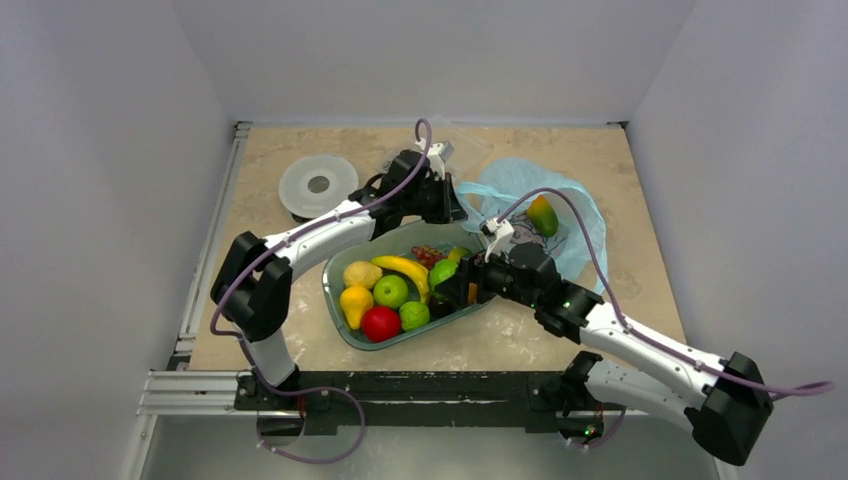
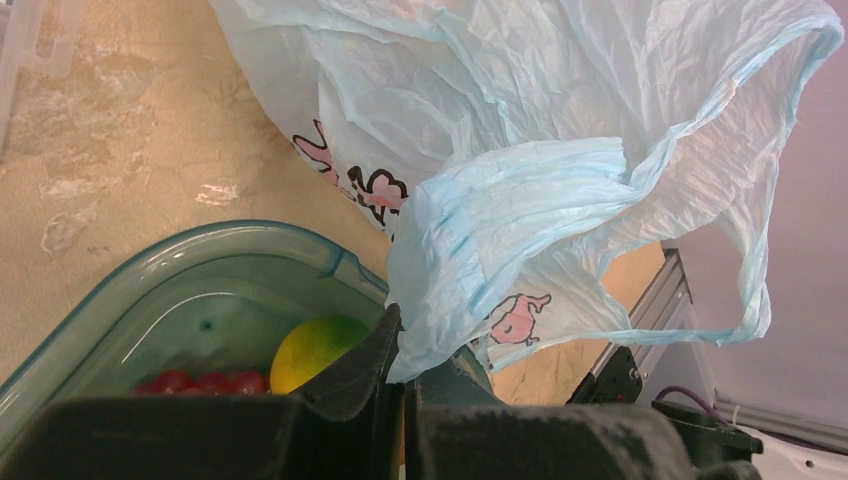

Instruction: Take the fake fruits out of the plastic bag

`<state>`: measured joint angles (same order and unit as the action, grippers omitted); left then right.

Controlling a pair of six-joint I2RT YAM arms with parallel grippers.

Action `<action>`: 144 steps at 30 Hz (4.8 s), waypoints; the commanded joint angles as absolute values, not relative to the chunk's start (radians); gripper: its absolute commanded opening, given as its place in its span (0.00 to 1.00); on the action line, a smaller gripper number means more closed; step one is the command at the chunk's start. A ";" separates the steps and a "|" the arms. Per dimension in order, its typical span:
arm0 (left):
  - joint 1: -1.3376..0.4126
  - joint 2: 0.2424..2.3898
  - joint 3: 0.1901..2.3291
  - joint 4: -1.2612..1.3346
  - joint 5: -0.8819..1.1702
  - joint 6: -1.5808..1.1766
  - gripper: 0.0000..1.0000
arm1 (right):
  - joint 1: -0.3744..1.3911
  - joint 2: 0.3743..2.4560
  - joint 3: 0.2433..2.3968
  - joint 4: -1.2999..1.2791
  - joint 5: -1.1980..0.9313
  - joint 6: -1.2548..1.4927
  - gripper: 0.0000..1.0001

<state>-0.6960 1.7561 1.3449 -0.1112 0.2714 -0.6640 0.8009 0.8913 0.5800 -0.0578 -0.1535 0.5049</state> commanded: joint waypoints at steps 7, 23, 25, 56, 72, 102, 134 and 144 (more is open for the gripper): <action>-0.684 1.738 1.381 -0.126 0.307 -0.635 0.00 | 0.808 1.093 0.575 0.228 0.040 0.471 0.34; -0.683 1.732 1.385 -0.125 0.307 -0.636 0.00 | 0.807 0.937 0.577 0.049 0.159 0.475 0.99; -0.683 1.725 1.385 -0.127 0.303 -0.634 0.00 | 0.806 0.897 0.597 -0.011 0.231 0.462 0.94; -0.674 1.732 1.427 -0.134 0.327 -0.626 0.00 | 0.578 1.377 0.844 0.019 0.975 0.338 0.74; -0.657 1.751 1.467 -0.183 0.373 -0.532 0.00 | 0.512 1.599 0.868 0.216 0.910 -0.270 0.74; -0.643 1.783 1.502 -0.200 0.481 -0.552 0.00 | 0.240 1.875 1.032 0.172 0.436 -0.362 0.79; -0.636 1.852 1.574 -0.218 0.432 -0.588 0.00 | 0.272 1.574 0.995 -0.212 0.156 0.163 0.28; -0.632 1.853 1.576 -0.231 0.400 -0.583 0.00 | 0.270 1.297 0.860 -0.286 -0.016 0.261 0.13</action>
<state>-0.6395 1.8568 1.5299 -0.2356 0.4160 -0.5827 0.2710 1.3907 0.8680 -0.2420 0.0463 0.1844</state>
